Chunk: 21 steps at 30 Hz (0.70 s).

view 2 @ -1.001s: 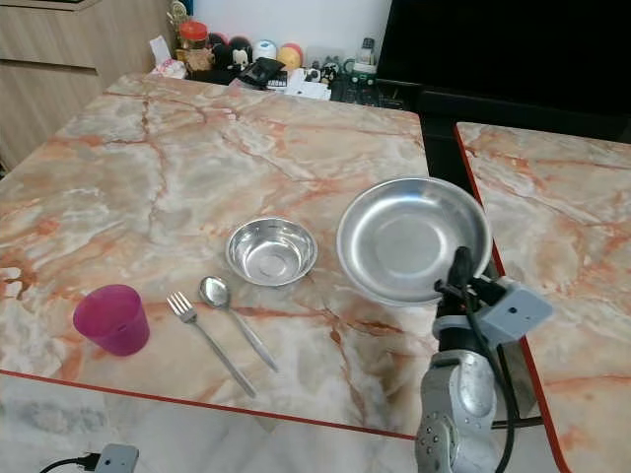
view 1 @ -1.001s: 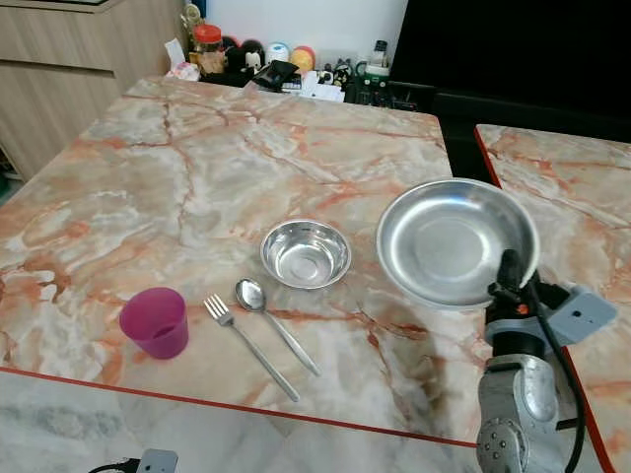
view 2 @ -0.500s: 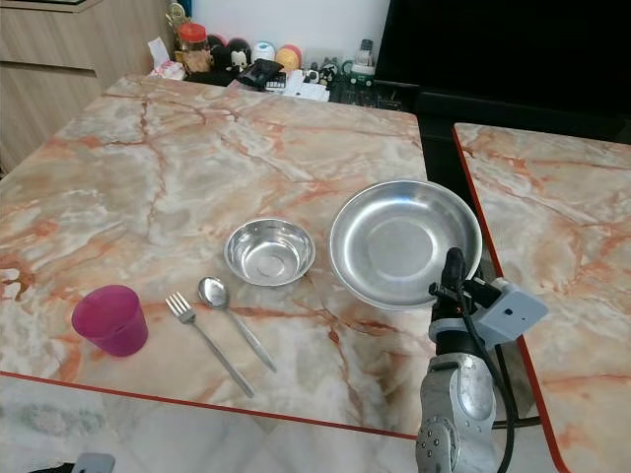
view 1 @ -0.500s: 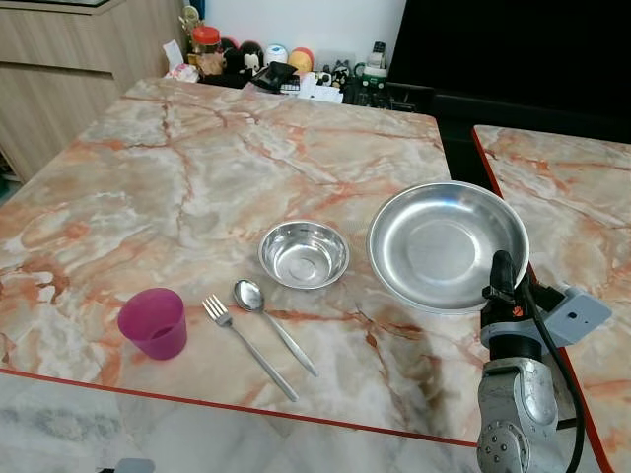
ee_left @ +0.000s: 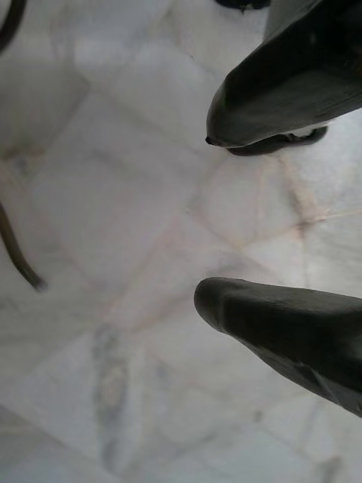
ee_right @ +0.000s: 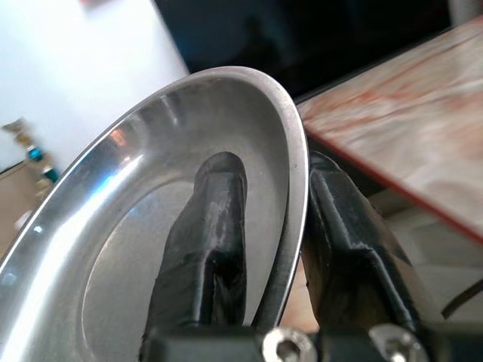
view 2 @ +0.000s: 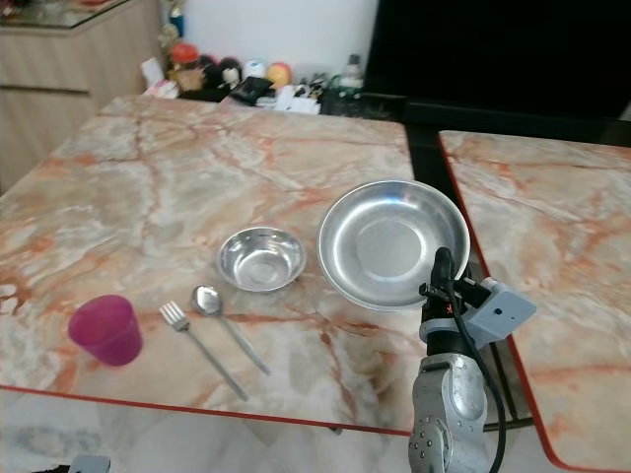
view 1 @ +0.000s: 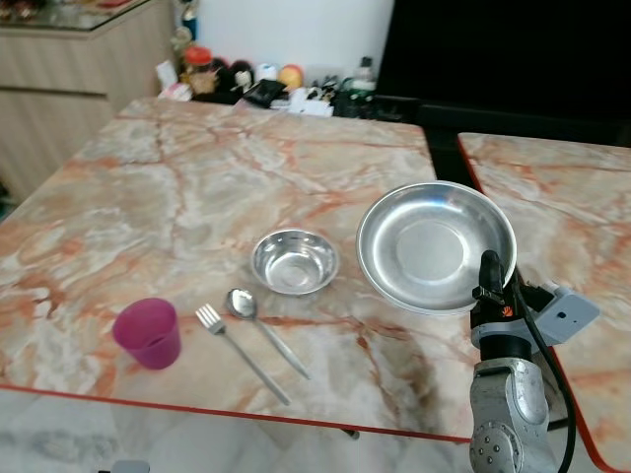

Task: Setting the table

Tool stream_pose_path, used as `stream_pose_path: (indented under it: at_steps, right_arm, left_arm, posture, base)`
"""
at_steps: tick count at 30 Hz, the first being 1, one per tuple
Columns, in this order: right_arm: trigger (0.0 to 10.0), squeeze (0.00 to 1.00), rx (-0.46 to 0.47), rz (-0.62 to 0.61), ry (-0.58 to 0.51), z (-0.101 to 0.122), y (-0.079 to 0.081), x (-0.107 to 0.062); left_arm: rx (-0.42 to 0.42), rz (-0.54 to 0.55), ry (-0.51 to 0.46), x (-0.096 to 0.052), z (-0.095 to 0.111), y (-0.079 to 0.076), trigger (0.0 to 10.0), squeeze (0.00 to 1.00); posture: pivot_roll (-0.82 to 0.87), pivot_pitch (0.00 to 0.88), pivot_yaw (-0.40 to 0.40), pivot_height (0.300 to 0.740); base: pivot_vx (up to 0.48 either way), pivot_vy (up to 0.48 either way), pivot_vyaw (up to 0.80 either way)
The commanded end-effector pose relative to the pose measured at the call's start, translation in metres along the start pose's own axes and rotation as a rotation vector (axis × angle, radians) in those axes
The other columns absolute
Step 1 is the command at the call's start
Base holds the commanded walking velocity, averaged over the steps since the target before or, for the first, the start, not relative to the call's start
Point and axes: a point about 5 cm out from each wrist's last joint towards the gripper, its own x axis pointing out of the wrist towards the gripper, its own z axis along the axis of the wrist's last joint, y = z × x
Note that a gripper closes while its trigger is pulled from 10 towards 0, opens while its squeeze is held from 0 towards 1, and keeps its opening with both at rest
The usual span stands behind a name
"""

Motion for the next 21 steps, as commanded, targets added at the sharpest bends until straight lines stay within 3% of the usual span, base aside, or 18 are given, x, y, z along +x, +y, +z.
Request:
stream_pose_path:
  at_steps: [1, 21]
  right_arm:
    - [10.0, 0.0, 0.004, -0.011, -0.032, 0.006, -0.0022, -0.0008]
    - [10.0, 0.0, 0.005, -0.01, -0.021, 0.0028, 0.0018, 0.0004]
  left_arm:
    - [0.011, -0.01, 0.018, -0.0004, -0.0031, -0.0021, 10.0, 0.0]
    - [0.006, -0.005, 0.03, -0.0032, -0.0108, -0.0016, 10.0, 0.0]
  posture:
    - [0.05, 0.078, -0.043, 0.74]
    - [0.06, 0.106, -0.053, 0.74]
  base:
    - [0.0, -0.326, 0.0]
    - [0.0, -0.315, 0.0]
